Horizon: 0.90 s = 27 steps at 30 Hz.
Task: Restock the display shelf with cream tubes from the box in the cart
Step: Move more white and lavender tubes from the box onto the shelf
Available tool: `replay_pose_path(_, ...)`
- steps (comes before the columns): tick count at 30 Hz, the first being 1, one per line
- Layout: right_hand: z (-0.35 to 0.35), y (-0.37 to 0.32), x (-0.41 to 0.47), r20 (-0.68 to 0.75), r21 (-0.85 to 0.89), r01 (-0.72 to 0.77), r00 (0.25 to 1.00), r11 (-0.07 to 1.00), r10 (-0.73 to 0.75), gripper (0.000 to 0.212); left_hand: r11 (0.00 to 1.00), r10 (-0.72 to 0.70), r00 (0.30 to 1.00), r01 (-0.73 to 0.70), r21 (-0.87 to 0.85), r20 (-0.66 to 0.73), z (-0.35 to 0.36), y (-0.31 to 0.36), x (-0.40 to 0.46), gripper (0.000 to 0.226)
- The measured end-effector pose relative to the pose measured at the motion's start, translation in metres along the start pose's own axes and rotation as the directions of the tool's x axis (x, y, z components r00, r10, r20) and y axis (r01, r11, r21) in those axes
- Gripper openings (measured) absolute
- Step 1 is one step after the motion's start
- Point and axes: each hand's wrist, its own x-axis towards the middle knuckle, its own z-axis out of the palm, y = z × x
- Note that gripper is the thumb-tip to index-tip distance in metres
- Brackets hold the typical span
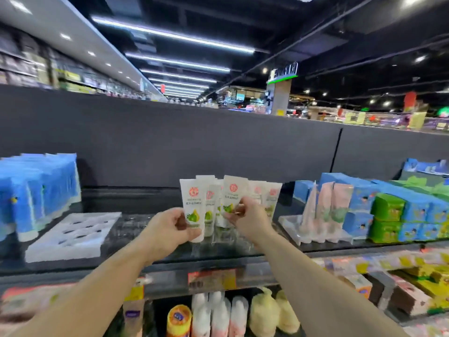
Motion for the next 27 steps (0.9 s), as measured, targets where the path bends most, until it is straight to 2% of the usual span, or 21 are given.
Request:
replay_pose_path(6,0.000,0.015,0.013,0.191,-0.086,0.082,0.979,0.993,-0.065,0.017,0.997,-0.073,0.993,0.075,0.019,-0.097,0.027,0.006,-0.011,0.022)
replay_pose_path(12,-0.002,0.020,0.020,0.248,-0.148,0.106,0.966,0.983,-0.067,0.012,0.993,-0.105,0.987,0.111,0.038,-0.125,0.036,0.013,-0.015,0.029)
replay_pose_path(17,0.000,0.023,0.025,0.271,-0.237,0.097,0.962,0.967,-0.030,0.021,0.991,-0.123,0.986,0.128,0.039,-0.117,0.037,0.013,-0.016,0.028)
replay_pose_path(23,-0.004,0.020,0.026,0.292,-0.232,0.058,0.956,0.971,0.013,0.022,0.991,-0.127,0.985,0.130,0.023,-0.116,0.038,0.016,-0.015,0.027)
replay_pose_path(25,-0.008,0.021,0.022,0.241,-0.165,0.045,0.971,0.985,-0.004,0.020,0.992,-0.114,0.987,0.118,0.031,-0.115,0.039,0.018,-0.015,0.027)
replay_pose_path(27,-0.016,0.019,0.013,0.070,-0.062,0.072,0.995,0.995,-0.068,0.020,0.995,-0.095,0.987,0.100,0.031,-0.127,0.040,0.022,-0.013,0.028)
